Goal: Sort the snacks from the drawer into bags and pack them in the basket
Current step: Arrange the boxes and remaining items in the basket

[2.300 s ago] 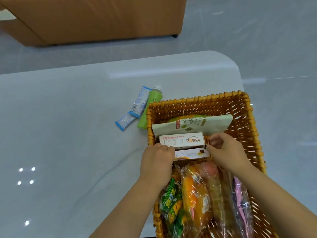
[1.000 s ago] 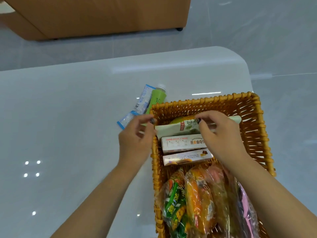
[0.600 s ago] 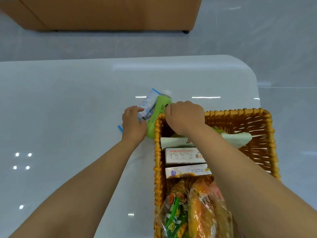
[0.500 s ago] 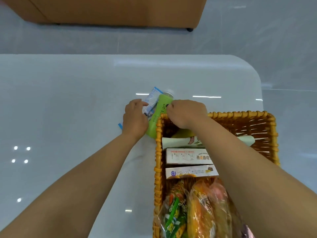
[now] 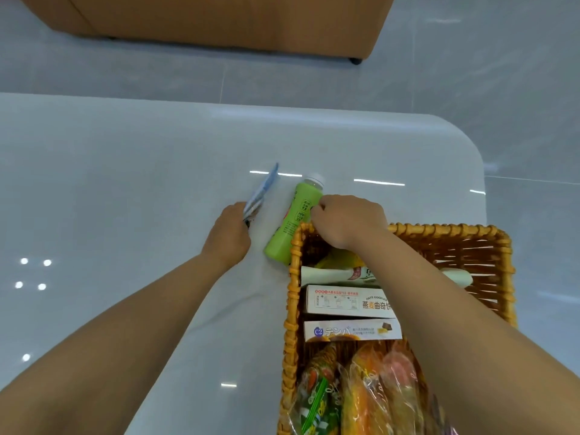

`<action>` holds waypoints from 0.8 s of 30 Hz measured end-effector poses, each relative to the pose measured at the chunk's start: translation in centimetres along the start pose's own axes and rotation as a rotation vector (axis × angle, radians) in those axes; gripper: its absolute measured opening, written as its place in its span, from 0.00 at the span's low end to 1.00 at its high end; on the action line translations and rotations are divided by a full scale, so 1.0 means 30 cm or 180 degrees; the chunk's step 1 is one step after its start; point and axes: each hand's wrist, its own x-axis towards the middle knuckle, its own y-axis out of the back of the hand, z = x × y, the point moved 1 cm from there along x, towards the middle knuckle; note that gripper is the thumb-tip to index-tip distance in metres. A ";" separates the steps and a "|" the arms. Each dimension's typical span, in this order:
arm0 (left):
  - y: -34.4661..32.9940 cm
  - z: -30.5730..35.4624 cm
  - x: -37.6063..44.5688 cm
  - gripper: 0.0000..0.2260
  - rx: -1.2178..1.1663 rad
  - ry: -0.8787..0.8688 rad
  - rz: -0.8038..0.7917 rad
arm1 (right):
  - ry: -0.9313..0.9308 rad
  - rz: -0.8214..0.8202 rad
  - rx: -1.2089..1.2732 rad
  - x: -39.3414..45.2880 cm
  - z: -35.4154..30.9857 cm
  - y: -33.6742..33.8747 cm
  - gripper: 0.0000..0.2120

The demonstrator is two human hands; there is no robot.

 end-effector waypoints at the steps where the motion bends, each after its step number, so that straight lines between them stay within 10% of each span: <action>1: 0.017 0.028 -0.024 0.12 -0.0708 0.0444 0.0086 | 0.0013 0.0036 -0.0020 -0.001 0.001 -0.001 0.17; 7: 0.144 0.217 -0.263 0.16 -0.2798 0.1027 0.0479 | 0.0038 0.0274 -0.0037 -0.014 -0.007 -0.003 0.24; 12: 0.227 0.319 -0.445 0.20 -0.3298 0.0959 0.0408 | 0.0670 0.1469 0.0579 -0.094 -0.015 -0.044 0.15; 24: 0.148 0.459 -0.572 0.12 -0.2699 0.0468 -0.0436 | -0.0141 0.0597 0.5913 -0.336 0.039 -0.023 0.20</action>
